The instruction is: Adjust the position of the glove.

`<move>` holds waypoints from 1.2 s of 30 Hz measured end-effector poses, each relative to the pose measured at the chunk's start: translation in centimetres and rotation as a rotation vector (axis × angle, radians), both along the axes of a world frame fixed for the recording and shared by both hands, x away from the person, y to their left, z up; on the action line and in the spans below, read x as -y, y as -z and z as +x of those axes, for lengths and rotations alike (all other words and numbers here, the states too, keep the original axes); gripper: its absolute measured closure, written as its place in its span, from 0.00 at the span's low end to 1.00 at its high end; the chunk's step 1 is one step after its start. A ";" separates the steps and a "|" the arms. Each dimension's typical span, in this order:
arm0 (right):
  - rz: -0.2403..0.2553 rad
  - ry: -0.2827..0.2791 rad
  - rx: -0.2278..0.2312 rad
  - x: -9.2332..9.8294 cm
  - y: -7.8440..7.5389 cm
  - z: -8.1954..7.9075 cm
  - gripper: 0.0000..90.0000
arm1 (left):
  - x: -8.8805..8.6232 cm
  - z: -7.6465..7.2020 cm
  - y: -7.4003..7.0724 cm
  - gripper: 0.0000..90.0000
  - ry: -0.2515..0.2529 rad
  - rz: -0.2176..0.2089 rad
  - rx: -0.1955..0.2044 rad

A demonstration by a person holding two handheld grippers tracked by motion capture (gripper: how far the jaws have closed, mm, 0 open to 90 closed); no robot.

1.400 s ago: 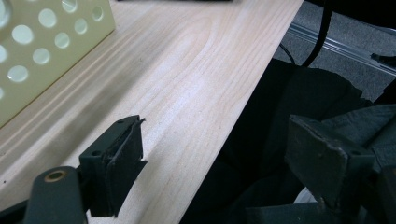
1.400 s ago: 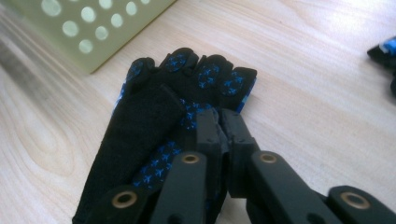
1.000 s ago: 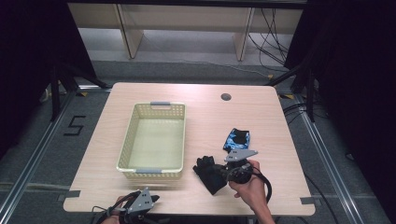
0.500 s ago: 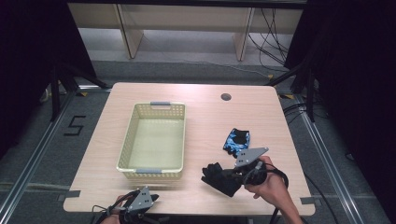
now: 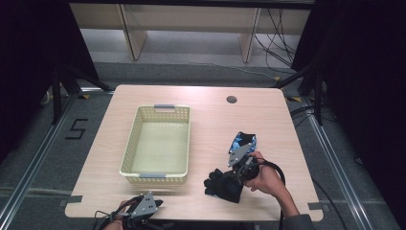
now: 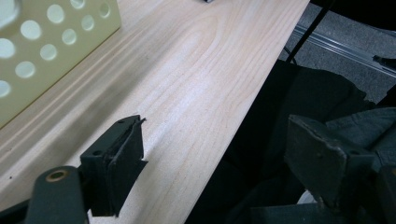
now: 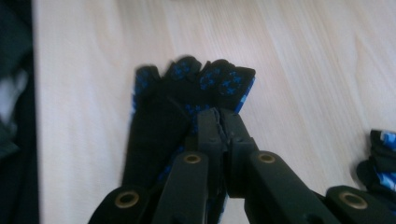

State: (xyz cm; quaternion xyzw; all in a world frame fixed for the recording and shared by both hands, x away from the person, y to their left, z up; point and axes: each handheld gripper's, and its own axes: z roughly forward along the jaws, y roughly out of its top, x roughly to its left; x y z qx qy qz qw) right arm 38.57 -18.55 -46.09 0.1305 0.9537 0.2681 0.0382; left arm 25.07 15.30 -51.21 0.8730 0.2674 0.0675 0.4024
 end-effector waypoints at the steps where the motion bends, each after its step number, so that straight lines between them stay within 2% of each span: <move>1: -0.029 0.001 -0.008 -0.1 0.5 0.3 0.98 | 0.0 0.0 0.0 0.22 0.002 0.002 0.003; 2: -0.041 -0.004 -0.001 -0.2 0.7 0.5 0.97 | 0.0 0.0 0.0 0.22 0.002 0.001 0.003; 3: -0.044 -0.008 0.003 -0.3 1.0 0.6 0.97 | -0.1 0.1 -0.1 0.22 0.023 0.014 0.020; 4: -0.043 -0.004 0.002 -0.3 1.1 0.5 0.96 | 0.0 0.0 0.0 0.22 0.003 0.008 0.003; 6: -0.041 0.005 -0.005 -0.4 1.7 0.5 0.93 | 0.0 0.0 0.0 0.22 -0.002 0.002 0.003; 7: -0.050 -0.015 0.011 -0.4 2.1 0.6 0.91 | 0.0 0.0 0.0 0.22 0.008 0.004 0.007; 8: -0.049 0.018 -0.001 -0.3 2.3 0.4 0.89 | -0.1 0.0 -0.1 0.22 0.013 0.019 0.007; 10: -0.007 0.041 0.003 0.0 2.3 0.2 0.82 | 0.0 0.0 -0.1 0.22 0.008 0.009 0.009; 11: 0.015 0.060 0.042 0.2 2.1 0.2 0.78 | -0.1 0.1 -0.1 0.22 0.018 0.015 0.016; 12: 0.036 0.094 0.045 0.4 1.8 0.0 0.77 | 0.0 0.0 -0.1 0.22 0.000 0.000 0.001; 13: 0.056 0.122 0.035 0.7 1.4 -0.1 0.75 | 0.0 0.0 -0.1 0.22 0.008 0.009 0.007; 14: 0.080 0.155 0.046 1.1 0.8 -0.2 0.75 | 0.0 0.1 -0.2 0.22 0.022 0.015 0.022; 15: 0.120 0.217 0.065 1.9 -0.1 -0.2 0.75 | -0.1 0.0 -0.3 0.22 0.028 0.019 0.024; 16: 0.159 0.276 0.076 2.7 -0.6 -0.1 0.78 | 0.0 -0.1 -0.2 0.22 0.007 0.006 0.013; 17: 0.188 0.337 0.081 3.5 -1.0 0.0 0.81 | 0.1 -0.1 -0.2 0.22 0.010 0.004 0.012; 18: 0.198 0.366 0.101 4.2 -1.1 0.1 0.84 | 0.1 -0.2 -0.2 0.22 0.011 -0.010 0.003; 19: 0.206 0.439 0.098 5.0 -1.2 0.0 0.89 | 0.0 -0.1 -0.2 0.22 0.016 0.006 0.008; 20: 0.200 0.478 0.112 5.7 -1.1 0.0 0.95 | 0.0 -0.1 -0.2 0.23 0.015 0.006 0.007; 22: 0.154 0.551 0.125 6.9 -0.7 0.1 1.00 | 0.1 -0.1 -0.2 0.23 0.015 0.005 0.006; 23: 0.145 0.580 0.130 7.3 -0.4 0.3 1.00 | 0.0 -0.1 -0.2 0.23 0.013 0.009 0.015; 25: 0.114 0.628 0.140 8.0 0.2 0.6 1.00 | 0.0 0.0 -0.2 0.23 0.010 0.007 0.007; 27: 0.113 0.676 0.134 8.3 0.7 0.9 1.00 | -0.1 0.0 -0.3 0.23 0.021 0.003 0.019; 28: 0.102 0.673 0.150 8.6 1.0 1.2 1.00 | 0.0 0.0 -0.3 0.23 0.016 0.002 0.016; 29: 0.100 0.699 0.132 8.6 1.2 1.3 1.00 | 0.0 0.0 -0.2 0.23 0.020 0.005 0.018; 30: 0.099 0.706 0.137 8.6 1.4 1.5 1.00 | 0.0 0.0 -0.2 0.23 0.021 0.004 0.019; 32: 0.089 0.706 0.144 8.7 1.8 1.9 1.00 | 0.1 -0.1 -0.2 0.23 0.008 0.000 0.004; 33: 0.089 0.704 0.158 8.6 1.9 2.1 1.00 | 0.1 -0.1 -0.2 0.23 0.009 -0.003 0.002; 36: 0.066 0.701 0.154 8.2 2.3 2.7 1.00 | 0.1 -0.1 -0.1 0.23 0.010 -0.004 0.008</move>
